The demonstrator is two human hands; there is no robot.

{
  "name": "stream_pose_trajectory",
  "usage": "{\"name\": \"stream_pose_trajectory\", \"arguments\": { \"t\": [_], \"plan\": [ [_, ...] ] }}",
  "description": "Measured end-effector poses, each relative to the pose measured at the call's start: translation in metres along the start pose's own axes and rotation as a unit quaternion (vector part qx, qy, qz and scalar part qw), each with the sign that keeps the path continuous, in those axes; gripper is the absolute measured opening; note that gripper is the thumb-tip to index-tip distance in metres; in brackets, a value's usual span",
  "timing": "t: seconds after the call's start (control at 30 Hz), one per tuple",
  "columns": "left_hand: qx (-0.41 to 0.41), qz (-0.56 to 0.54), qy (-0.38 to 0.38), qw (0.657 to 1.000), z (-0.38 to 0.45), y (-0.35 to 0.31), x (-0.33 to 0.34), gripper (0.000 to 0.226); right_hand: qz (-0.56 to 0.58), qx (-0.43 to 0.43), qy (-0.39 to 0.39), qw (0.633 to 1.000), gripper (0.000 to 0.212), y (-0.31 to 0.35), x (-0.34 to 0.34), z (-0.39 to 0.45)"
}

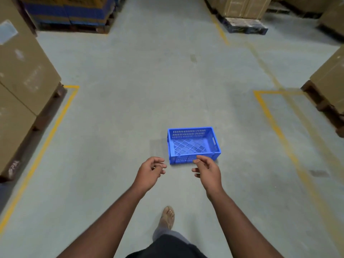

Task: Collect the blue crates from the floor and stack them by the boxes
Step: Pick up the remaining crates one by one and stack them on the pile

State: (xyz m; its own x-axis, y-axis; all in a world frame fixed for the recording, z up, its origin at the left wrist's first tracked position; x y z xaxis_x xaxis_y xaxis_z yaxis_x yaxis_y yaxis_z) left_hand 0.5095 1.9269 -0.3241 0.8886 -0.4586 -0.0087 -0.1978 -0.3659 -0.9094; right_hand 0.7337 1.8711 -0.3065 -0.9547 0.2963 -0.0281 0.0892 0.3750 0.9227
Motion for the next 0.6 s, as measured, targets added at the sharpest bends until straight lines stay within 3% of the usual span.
{"name": "stream_pose_trajectory", "arguments": {
  "t": [0.33,0.47,0.6],
  "plan": [
    [-0.086,-0.012,0.000,0.996,0.192,-0.055,-0.031,0.017,-0.030,0.045,0.034,0.998,0.011,0.068,0.010,0.212],
    [-0.107,0.012,-0.024,0.994,0.286,-0.048,-0.048,0.021,-0.052,0.062,0.024,0.996,0.017,0.057,0.004,0.300],
    [-0.153,0.038,0.002,0.987,0.392,-0.019,-0.048,0.019,-0.058,0.097,-0.002,0.994,0.013,0.025,-0.008,0.395]
  ]
}}
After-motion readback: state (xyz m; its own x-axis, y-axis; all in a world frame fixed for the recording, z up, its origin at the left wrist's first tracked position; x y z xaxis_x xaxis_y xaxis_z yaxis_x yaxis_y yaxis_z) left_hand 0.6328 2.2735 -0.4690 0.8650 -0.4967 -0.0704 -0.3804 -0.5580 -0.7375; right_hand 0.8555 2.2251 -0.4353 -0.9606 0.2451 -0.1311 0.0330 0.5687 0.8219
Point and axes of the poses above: each hand's wrist, its own z-axis towards the middle knuckle, its own x-axis out of the palm, y = z × x, the point moved 5 cm from there along z, towards the middle knuckle, and after that the axes turned 14 degrees about y, right-handed, at the moved point
